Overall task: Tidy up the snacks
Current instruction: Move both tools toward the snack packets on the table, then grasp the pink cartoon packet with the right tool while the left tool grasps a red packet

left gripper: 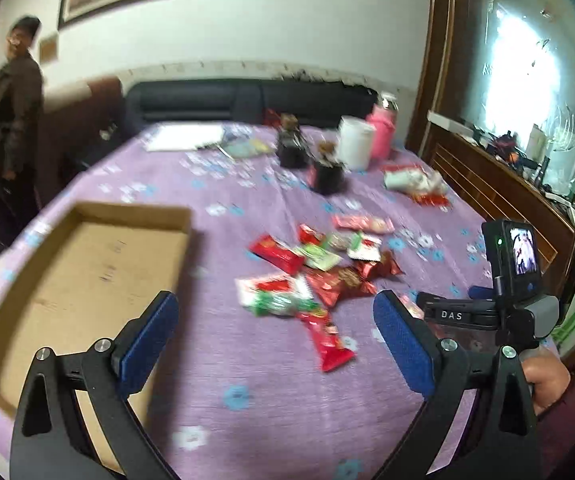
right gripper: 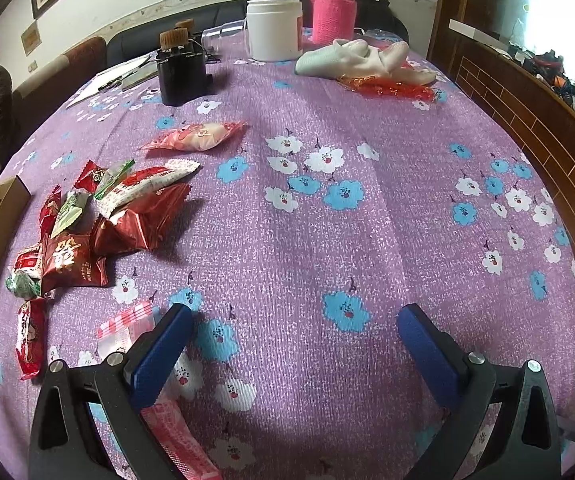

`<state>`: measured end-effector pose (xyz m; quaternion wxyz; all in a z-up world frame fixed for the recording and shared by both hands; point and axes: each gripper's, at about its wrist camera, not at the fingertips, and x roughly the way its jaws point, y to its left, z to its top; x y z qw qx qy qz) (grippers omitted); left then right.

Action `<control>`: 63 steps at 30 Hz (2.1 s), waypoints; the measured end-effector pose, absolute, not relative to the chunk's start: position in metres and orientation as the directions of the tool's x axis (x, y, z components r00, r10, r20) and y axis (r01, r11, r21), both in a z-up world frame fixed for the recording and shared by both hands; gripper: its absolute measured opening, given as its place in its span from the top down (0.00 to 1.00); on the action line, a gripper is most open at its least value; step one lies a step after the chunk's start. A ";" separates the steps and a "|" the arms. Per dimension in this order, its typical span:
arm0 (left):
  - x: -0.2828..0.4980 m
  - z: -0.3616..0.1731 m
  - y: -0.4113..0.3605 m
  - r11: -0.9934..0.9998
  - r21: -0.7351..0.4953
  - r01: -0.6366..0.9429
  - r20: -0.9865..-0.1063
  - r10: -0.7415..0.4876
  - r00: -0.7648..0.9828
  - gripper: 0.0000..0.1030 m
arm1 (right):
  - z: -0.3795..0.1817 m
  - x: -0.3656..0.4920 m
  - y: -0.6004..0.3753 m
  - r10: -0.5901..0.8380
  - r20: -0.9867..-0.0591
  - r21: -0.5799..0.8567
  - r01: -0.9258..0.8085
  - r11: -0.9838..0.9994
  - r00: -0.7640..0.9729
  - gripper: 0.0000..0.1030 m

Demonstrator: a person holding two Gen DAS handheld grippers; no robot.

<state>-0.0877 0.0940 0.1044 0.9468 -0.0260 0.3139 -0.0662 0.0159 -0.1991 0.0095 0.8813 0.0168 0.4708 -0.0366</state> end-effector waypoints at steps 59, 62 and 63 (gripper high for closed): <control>-0.031 0.032 0.036 0.974 -0.183 0.133 -0.821 -0.226 0.524 0.61 | 0.019 -0.031 -0.148 0.228 -0.772 0.142 -0.188 0.972 0.593 0.70; -0.025 0.024 0.033 0.976 -0.175 0.126 -0.831 -0.215 0.513 0.61 | 0.018 -0.031 -0.154 0.224 -0.767 0.157 -0.163 0.974 0.601 0.70; -0.023 0.022 0.032 0.977 -0.172 0.125 -0.835 -0.212 0.509 0.61 | 0.018 -0.031 -0.155 0.222 -0.766 0.158 -0.158 0.975 0.603 0.68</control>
